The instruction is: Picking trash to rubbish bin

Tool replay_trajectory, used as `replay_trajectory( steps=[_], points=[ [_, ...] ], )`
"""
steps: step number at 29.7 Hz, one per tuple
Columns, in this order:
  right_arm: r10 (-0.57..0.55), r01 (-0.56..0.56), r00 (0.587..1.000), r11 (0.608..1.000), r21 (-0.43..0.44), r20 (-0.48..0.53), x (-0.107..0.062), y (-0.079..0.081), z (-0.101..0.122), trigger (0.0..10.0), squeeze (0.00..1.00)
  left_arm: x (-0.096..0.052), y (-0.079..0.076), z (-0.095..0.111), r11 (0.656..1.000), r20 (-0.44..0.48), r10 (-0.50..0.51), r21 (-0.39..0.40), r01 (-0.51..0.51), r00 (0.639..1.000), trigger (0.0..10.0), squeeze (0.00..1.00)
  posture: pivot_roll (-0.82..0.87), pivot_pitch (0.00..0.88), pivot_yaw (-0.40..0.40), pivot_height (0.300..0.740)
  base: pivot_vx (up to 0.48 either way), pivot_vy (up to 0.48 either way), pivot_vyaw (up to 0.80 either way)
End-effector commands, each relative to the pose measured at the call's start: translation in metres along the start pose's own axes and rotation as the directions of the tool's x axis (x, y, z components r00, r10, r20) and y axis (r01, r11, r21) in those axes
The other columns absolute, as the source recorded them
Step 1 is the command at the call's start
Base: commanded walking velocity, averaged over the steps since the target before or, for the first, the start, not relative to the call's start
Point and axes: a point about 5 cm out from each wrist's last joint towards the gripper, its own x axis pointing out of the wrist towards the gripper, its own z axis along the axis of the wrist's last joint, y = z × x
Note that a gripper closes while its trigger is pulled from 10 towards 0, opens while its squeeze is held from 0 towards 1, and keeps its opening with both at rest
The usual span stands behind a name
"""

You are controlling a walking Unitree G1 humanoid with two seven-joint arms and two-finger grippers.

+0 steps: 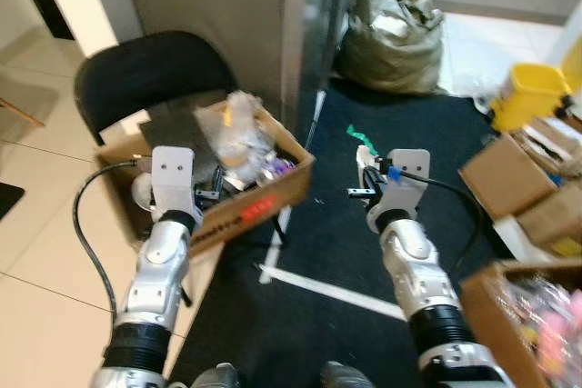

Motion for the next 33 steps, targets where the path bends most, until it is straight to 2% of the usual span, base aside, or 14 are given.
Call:
replay_trajectory(
  steps=[1,11,14,29,33],
  points=[
    [0.015,-0.015,1.000,1.000,0.006,0.006,0.0014,0.0061,0.0008,10.0,0.00,-0.0015,0.0046,-0.0032,1.000,-0.019,0.015,0.015,-0.014,1.000,10.0,0.00,-0.04,0.025,0.001,0.740,0.330,0.000,0.73],
    [0.015,-0.015,1.000,1.000,0.002,0.005,0.0026,0.0061,0.0010,10.0,0.00,-0.0012,0.0048,-0.0027,1.000,-0.018,0.019,0.013,-0.018,1.000,10.0,0.00,-0.04,0.024,-0.001,0.740,0.333,0.000,0.68],
    [-0.009,0.009,1.000,0.999,0.032,0.003,0.0031,0.0047,0.0005,10.0,0.00,-0.0012,0.0049,-0.0025,1.000,-0.019,0.018,0.014,-0.018,1.000,10.0,0.00,-0.04,0.027,-0.002,0.740,0.331,0.000,0.00],
    [-0.004,0.004,1.000,1.000,0.027,0.001,0.0031,0.0049,0.0001,10.0,0.00,-0.0009,0.0050,-0.0020,1.000,-0.018,0.018,0.016,-0.018,1.000,10.0,0.00,-0.04,0.031,-0.002,0.740,0.332,0.000,0.00],
    [-0.005,0.005,1.000,1.000,0.027,0.002,0.0034,0.0050,0.0001,10.0,0.00,-0.0007,0.0058,-0.0023,0.999,-0.023,0.029,0.017,-0.029,0.999,10.0,0.00,-0.04,0.031,-0.001,0.740,0.000,0.000,0.00]
  ],
)
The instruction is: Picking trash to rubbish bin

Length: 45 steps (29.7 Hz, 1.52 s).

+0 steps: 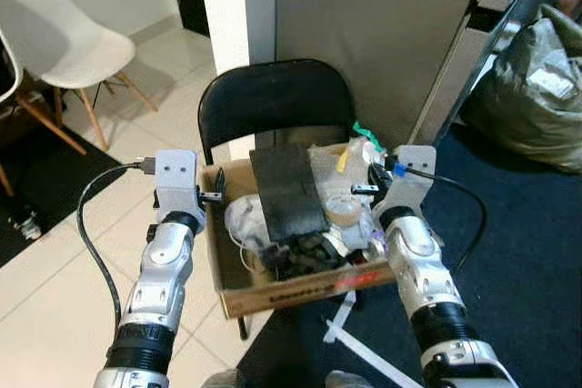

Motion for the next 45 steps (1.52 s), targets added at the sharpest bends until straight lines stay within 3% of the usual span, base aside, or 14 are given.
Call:
replay_trajectory(
  steps=[1,11,16,21,22,23,26,30,31,32,37,42,44,45],
  points=[
    [-0.004,0.004,1.000,1.000,0.004,-0.012,-0.001,-0.001,-0.003,10.0,0.00,-0.001,0.003,-0.004,1.000,-0.022,0.013,0.018,-0.013,1.000,10.0,0.00,-0.04,0.031,-0.001,0.740,0.000,0.000,0.00],
    [0.011,-0.011,1.000,1.000,0.009,-0.017,0.000,0.000,-0.004,10.0,0.00,-0.001,0.003,-0.007,0.999,-0.045,0.001,0.040,0.001,0.999,10.0,0.00,-0.03,0.033,0.002,0.740,0.000,0.000,0.00],
    [0.126,-0.139,0.980,0.987,-0.077,-0.156,0.003,0.009,-0.020,10.0,0.00,-0.002,0.003,-0.020,0.994,-0.141,-0.057,0.080,0.069,0.988,10.0,0.00,-0.03,0.037,0.000,0.740,0.000,0.000,0.00],
    [0.213,-0.266,0.938,0.947,-0.177,-0.272,0.003,0.017,-0.033,10.0,0.00,-0.004,0.001,-0.036,0.979,-0.256,-0.132,0.120,0.166,0.958,10.0,0.00,-0.04,0.044,-0.003,0.740,0.000,0.000,0.00],
    [0.306,-0.386,0.892,0.899,-0.207,-0.334,0.002,0.028,-0.040,10.0,0.00,-0.004,0.001,-0.044,0.960,-0.306,-0.184,0.147,0.237,0.934,10.0,0.00,-0.04,0.051,-0.007,0.740,0.000,0.000,0.00],
    [0.343,-0.432,0.870,0.876,-0.215,-0.354,0.001,0.032,-0.042,10.0,0.00,-0.004,0.001,-0.046,0.952,-0.318,-0.198,0.162,0.259,0.927,10.0,0.00,-0.04,0.051,-0.008,0.740,0.000,0.000,0.00],
    [0.437,-0.535,0.812,0.822,-0.196,-0.386,-0.002,0.043,-0.047,10.0,0.00,-0.002,-0.001,-0.045,0.950,-0.313,-0.227,0.135,0.280,0.922,10.0,0.00,-0.05,0.059,-0.013,0.740,0.000,0.000,0.00],
    [0.489,-0.583,0.779,0.796,-0.165,-0.393,-0.003,0.050,-0.047,10.0,0.00,-0.003,-0.006,-0.044,0.937,-0.306,-0.292,0.100,0.336,0.906,10.0,0.00,-0.05,0.063,-0.016,0.740,0.000,0.000,0.00],
    [0.523,-0.613,0.756,0.777,-0.145,-0.395,-0.003,0.056,-0.047,10.0,0.00,-0.005,-0.011,-0.045,0.914,-0.321,-0.352,0.087,0.397,0.879,10.0,0.00,-0.05,0.066,-0.017,0.740,0.000,0.000,0.00],
    [0.571,-0.661,0.718,0.738,-0.133,-0.397,-0.003,0.066,-0.047,10.0,0.00,-0.012,-0.020,-0.050,0.857,-0.359,-0.454,0.075,0.510,0.816,10.0,0.00,-0.05,0.067,-0.018,0.740,0.000,0.000,0.00],
    [0.597,-0.674,0.709,0.730,-0.111,-0.376,-0.002,0.072,-0.044,10.0,0.00,-0.017,-0.025,-0.053,0.821,-0.373,-0.505,0.068,0.566,0.778,10.0,0.00,-0.05,0.069,-0.024,0.740,0.000,0.000,0.00],
    [0.609,-0.668,0.715,0.740,-0.079,-0.342,0.000,0.076,-0.040,10.0,0.00,-0.019,-0.027,-0.052,0.813,-0.362,-0.524,0.057,0.579,0.771,10.0,0.00,-0.05,0.071,-0.027,0.740,0.000,0.000,0.00],
    [0.631,-0.669,0.710,0.743,-0.022,-0.313,0.001,0.078,-0.037,10.0,0.00,-0.020,-0.027,-0.051,0.806,-0.362,-0.535,0.054,0.590,0.763,10.0,0.00,-0.05,0.070,-0.028,0.740,0.000,0.000,0.00],
    [0.648,-0.671,0.706,0.741,0.023,-0.286,0.001,0.080,-0.035,10.0,1.00,-0.020,-0.026,-0.051,0.804,-0.362,-0.537,0.052,0.592,0.762,10.0,0.00,-0.05,0.068,-0.029,0.740,0.000,0.000,0.00]
  ],
)
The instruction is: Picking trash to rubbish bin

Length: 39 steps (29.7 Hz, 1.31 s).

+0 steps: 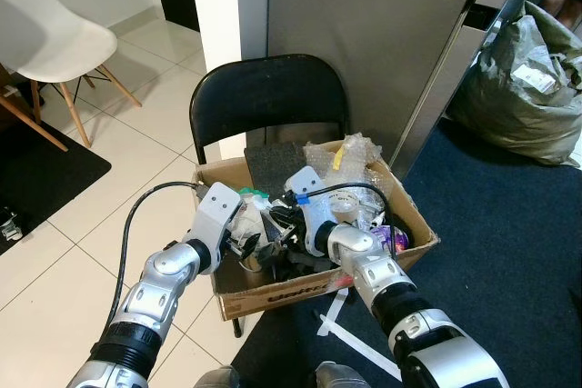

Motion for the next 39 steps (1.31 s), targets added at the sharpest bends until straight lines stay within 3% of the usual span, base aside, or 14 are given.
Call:
replay_trajectory(
  steps=[1,4,5,6,8,11,12,13,14,19,20,27,31,39],
  points=[
    [0.024,-0.028,0.999,0.996,0.087,0.048,0.001,0.002,0.003,10.0,1.00,-0.003,0.001,-0.004,1.000,-0.018,-0.014,-0.002,0.014,1.000,10.0,0.00,-0.05,0.067,-0.028,0.740,0.000,0.000,0.00],
    [-0.003,-0.008,0.995,0.994,0.113,0.102,0.001,0.001,0.010,10.0,1.00,-0.004,0.002,-0.004,1.000,-0.014,-0.008,-0.003,0.008,1.000,10.0,0.00,-0.05,0.065,-0.027,0.740,0.000,0.000,0.00],
    [-0.054,0.031,0.987,0.988,0.152,0.150,0.001,-0.004,0.016,10.0,0.18,-0.004,0.003,-0.003,1.000,-0.009,0.002,-0.003,-0.002,1.000,10.0,0.00,-0.05,0.064,-0.025,0.740,0.000,0.000,0.00],
    [-0.135,0.095,0.970,0.976,0.194,0.202,-0.002,-0.012,0.023,10.0,0.00,-0.004,0.004,-0.002,1.000,-0.003,0.022,-0.002,-0.022,1.000,10.0,0.00,-0.04,0.063,-0.024,0.740,0.000,0.000,0.00],
    [-0.326,0.257,0.903,0.932,0.255,0.280,-0.010,-0.032,0.036,10.0,0.00,-0.004,0.009,0.000,0.998,0.011,0.063,-0.011,-0.063,0.998,10.0,0.00,-0.04,0.062,-0.022,0.740,0.000,0.000,0.00],
    [-0.569,0.391,0.753,0.790,0.473,0.329,-0.033,-0.066,0.047,10.0,0.00,-0.005,0.021,0.008,0.981,0.059,0.187,-0.061,-0.184,0.981,10.0,0.00,-0.04,0.058,-0.017,0.740,0.000,0.000,0.00],
    [-0.631,0.419,0.702,0.740,0.526,0.329,-0.042,-0.076,0.048,10.0,0.00,-0.007,0.029,0.013,0.963,0.092,0.264,-0.071,-0.259,0.960,10.0,0.00,-0.04,0.057,-0.011,0.740,0.000,0.000,0.00],
    [-0.714,0.484,0.632,0.668,0.566,0.302,-0.057,-0.089,0.046,10.0,0.00,-0.015,0.045,0.022,0.903,0.144,0.425,-0.134,-0.407,0.894,10.0,0.00,-0.04,0.054,-0.007,0.740,0.000,0.000,0.00],
    [-0.731,0.502,0.617,0.650,0.570,0.291,-0.061,-0.092,0.044,10.0,0.00,-0.018,0.050,0.024,0.876,0.157,0.478,-0.160,-0.455,0.864,10.0,0.00,-0.04,0.053,-0.006,0.740,0.000,0.000,0.00],
    [-0.748,0.550,0.603,0.641,0.535,0.276,-0.072,-0.097,0.038,10.0,0.00,-0.029,0.061,0.029,0.808,0.178,0.582,-0.236,-0.540,0.793,10.0,0.00,-0.04,0.055,0.005,0.740,0.000,0.000,0.00],
    [-0.750,0.600,0.605,0.651,0.465,0.268,-0.079,-0.097,0.032,10.0,0.00,-0.035,0.062,0.031,0.794,0.200,0.602,-0.248,-0.555,0.773,10.0,0.00,-0.04,0.054,0.013,0.740,0.000,0.000,0.00],
    [-0.709,0.635,0.651,0.704,0.318,0.271,-0.074,-0.082,0.025,10.0,0.00,-0.028,0.051,0.032,0.825,0.214,0.557,-0.248,-0.507,0.802,10.0,0.00,-0.07,0.044,0.054,0.740,0.000,0.000,0.00],
    [-0.685,0.614,0.661,0.728,0.303,0.307,-0.072,-0.073,0.029,10.0,0.00,-0.024,0.050,0.035,0.820,0.214,0.564,-0.261,-0.510,0.798,10.0,0.00,-0.07,0.038,0.059,0.740,0.000,0.000,0.00],
    [-0.723,0.632,0.635,0.689,0.355,0.274,-0.081,-0.068,0.019,10.0,0.00,-0.020,0.046,0.045,0.822,0.243,0.556,-0.300,-0.484,0.795,10.0,0.00,-0.06,0.000,0.033,0.740,0.000,0.000,0.00]
  ],
)
